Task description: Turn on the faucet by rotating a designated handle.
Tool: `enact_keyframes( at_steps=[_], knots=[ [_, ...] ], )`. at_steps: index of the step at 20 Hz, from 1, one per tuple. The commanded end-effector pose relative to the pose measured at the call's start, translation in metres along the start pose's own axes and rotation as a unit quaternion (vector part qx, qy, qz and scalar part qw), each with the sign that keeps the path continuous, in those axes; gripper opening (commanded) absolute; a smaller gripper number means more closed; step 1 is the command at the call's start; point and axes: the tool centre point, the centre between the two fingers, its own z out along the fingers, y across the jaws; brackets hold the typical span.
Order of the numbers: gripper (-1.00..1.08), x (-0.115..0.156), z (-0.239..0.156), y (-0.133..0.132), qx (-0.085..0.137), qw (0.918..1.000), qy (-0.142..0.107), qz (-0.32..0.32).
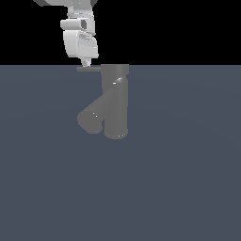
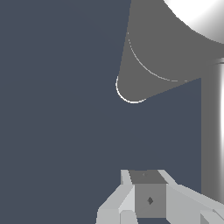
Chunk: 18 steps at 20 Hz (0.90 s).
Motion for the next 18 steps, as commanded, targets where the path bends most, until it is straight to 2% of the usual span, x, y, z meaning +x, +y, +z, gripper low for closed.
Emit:
enact_keyframes(
  at_steps=[1, 18],
  knots=[
    [-1.0, 0.0, 0.0, 0.004, 0.0, 1.0, 0.0, 0.0],
    [-1.0, 0.002, 0.0, 0.042, 0.0, 1.0, 0.0, 0.0]
  ],
)
